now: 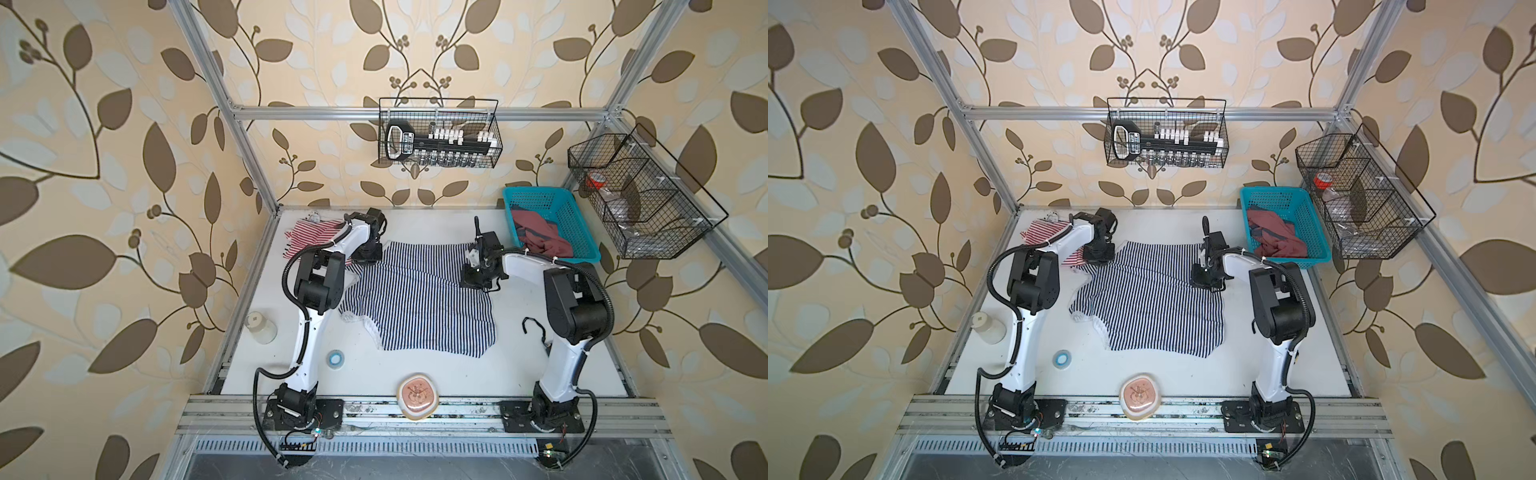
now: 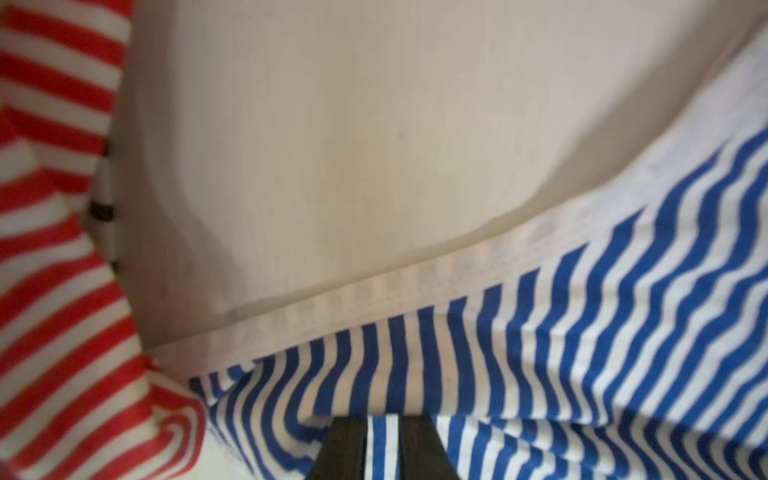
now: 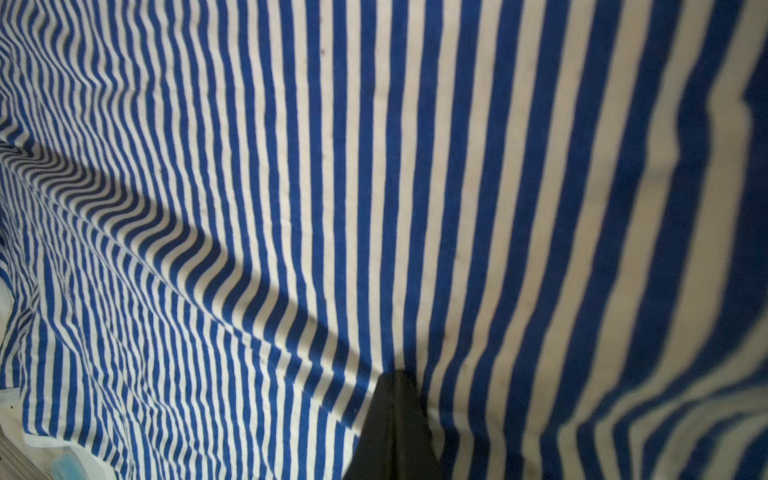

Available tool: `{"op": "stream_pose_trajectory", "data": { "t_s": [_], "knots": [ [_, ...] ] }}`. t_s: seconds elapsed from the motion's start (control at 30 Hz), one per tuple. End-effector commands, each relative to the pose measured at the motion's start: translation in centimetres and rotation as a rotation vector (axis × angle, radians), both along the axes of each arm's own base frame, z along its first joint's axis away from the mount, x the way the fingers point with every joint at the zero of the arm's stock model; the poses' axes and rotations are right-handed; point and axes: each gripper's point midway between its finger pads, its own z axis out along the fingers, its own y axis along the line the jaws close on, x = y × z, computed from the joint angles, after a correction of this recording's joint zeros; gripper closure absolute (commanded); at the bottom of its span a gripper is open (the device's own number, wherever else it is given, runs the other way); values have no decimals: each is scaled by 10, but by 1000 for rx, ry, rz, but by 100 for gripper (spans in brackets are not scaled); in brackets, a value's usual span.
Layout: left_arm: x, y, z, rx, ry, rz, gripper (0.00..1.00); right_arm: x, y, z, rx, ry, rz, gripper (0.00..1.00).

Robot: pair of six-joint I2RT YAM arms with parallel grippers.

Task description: Fold and stack the tank tops

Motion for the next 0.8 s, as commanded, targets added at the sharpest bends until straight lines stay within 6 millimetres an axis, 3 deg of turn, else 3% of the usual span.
{"op": "stream_pose_trajectory", "data": {
  "t_s": [0.0,0.13,0.23,0.3,0.43,0.53,0.63,0.7,0.77],
  "knots": [
    [-6,6,-3,6,50,-20,83,-21,-12,-24,-66,109,-20,100],
    [-8,-3,16,-58,23,-11,83,-16,-14,-20,-71,110,-23,100],
    [-11,-10,38,-122,-29,-2,79,0,-11,-2,-58,61,-12,100],
    [-13,-16,60,-175,-71,1,77,7,-10,10,-52,37,6,100],
    [-16,-25,122,-263,-190,-9,74,13,-5,53,-31,-62,30,98],
    [-31,-24,174,-311,-290,-24,73,-2,-6,85,-51,-120,41,87],
    [-65,-24,209,-373,-348,-48,69,-38,-13,100,-104,-129,42,79],
    [-94,-23,213,-409,-346,-56,66,-66,-15,100,-134,-116,35,75],
    [-128,-20,201,-424,-310,-51,63,-98,-16,96,-160,-95,32,73]
  ]
}}
